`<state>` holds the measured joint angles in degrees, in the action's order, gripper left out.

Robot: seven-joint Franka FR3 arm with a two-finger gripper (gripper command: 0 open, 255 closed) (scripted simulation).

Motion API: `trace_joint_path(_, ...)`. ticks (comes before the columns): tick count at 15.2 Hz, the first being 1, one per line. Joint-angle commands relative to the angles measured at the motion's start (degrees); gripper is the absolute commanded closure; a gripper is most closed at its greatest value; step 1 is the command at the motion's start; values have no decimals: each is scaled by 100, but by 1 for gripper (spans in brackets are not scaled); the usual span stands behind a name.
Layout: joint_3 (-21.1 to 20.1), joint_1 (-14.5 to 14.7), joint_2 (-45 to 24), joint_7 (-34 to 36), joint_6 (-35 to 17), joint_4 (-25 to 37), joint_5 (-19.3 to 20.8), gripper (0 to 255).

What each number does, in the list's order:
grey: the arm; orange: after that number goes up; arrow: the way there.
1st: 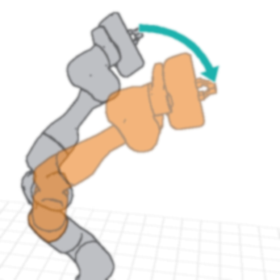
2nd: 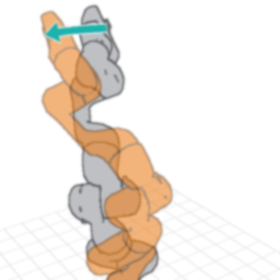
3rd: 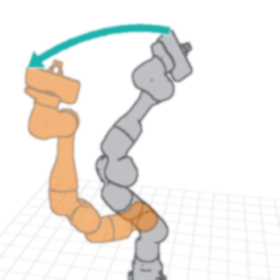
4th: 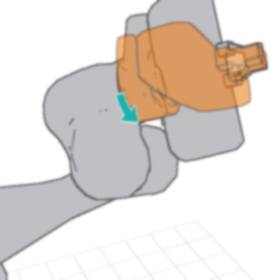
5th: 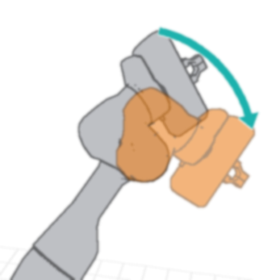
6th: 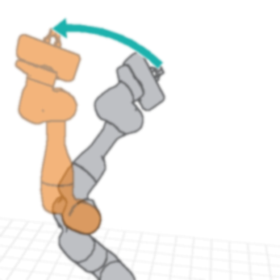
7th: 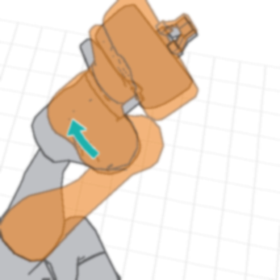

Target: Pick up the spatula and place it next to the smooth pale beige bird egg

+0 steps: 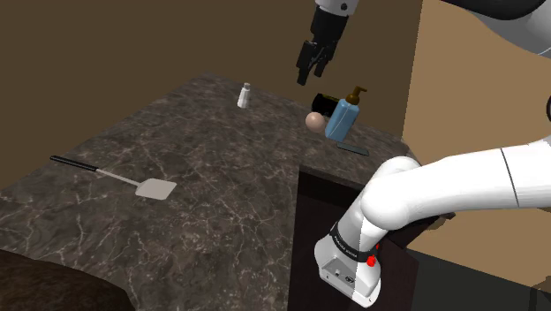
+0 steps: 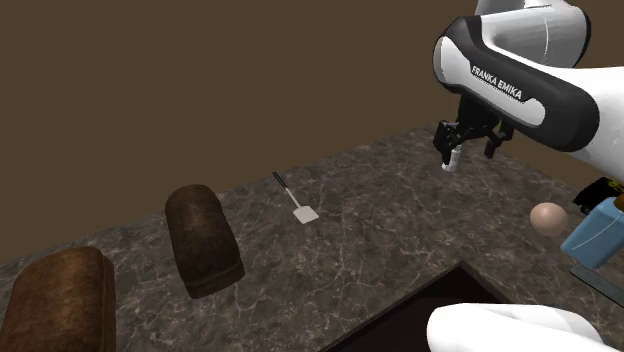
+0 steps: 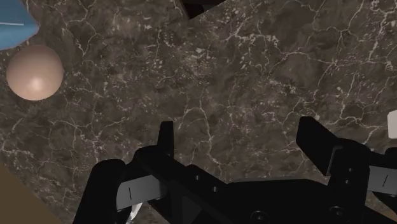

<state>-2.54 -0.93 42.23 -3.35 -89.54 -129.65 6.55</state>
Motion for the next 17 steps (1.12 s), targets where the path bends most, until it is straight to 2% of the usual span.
trace_joint_path(1, 0, 0, 0, 0, 0, 0, 0, 0)
trace_joint_path(9, -476, 352, -894, 327, -1026, -142, -390, 0)
trace_joint_path(17, -974, 655, -2033, 627, -1968, 78, -608, 0)
